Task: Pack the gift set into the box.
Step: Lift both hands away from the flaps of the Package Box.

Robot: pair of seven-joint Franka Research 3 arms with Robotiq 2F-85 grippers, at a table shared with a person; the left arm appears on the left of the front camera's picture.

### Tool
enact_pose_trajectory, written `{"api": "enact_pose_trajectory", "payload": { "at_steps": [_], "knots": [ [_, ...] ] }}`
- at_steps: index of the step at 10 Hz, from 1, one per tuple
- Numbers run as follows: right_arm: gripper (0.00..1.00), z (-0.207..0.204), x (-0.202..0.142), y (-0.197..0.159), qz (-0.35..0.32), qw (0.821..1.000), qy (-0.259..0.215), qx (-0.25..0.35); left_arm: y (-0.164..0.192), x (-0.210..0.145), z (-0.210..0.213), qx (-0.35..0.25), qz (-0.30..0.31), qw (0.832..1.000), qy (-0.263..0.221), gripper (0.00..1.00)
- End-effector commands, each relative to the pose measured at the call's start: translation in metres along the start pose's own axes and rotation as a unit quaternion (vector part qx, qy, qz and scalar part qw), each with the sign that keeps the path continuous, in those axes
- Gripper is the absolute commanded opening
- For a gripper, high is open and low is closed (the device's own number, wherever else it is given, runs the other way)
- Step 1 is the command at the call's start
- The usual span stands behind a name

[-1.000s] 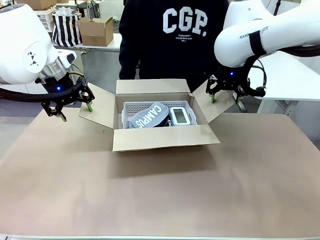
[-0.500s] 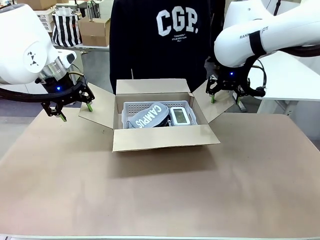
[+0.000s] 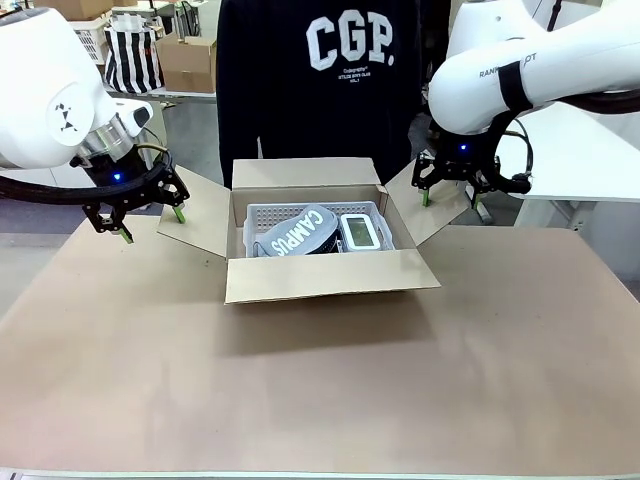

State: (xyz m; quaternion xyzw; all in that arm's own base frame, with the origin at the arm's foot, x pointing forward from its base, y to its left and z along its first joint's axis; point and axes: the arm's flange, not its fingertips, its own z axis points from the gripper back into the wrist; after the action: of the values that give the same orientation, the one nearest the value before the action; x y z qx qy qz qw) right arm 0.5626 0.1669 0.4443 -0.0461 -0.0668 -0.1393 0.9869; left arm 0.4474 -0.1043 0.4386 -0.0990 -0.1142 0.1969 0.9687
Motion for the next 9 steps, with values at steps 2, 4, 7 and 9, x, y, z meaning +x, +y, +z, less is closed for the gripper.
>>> {"api": "enact_pose_trajectory", "payload": {
  "at_steps": [2, 4, 7, 9],
  "knots": [
    [1.00, 0.003, 0.001, 0.000, 0.000, 1.000, -0.007, -0.012, -0.001, -0.002, 0.003, 0.011, 0.004, 1.000, -0.004, 1.00],
    [1.00, 0.003, 0.001, 0.000, 0.000, 1.000, -0.007, -0.012, -0.001, -0.002, 0.003, 0.011, 0.004, 1.000, -0.004, 1.00],
    [1.00, 0.000, 0.000, 0.000, 0.000, 1.000, 0.000, 0.000, 0.000, 0.000, 0.000, 0.000, 0.000, 1.000, 0.000, 1.00],
    [1.00, 0.059, -0.021, -0.014, 0.047, 0.993, -0.005, 0.106, -0.008, -0.025, 0.054, -0.069, -0.072, 0.995, 0.028, 1.00]
  ]
}}
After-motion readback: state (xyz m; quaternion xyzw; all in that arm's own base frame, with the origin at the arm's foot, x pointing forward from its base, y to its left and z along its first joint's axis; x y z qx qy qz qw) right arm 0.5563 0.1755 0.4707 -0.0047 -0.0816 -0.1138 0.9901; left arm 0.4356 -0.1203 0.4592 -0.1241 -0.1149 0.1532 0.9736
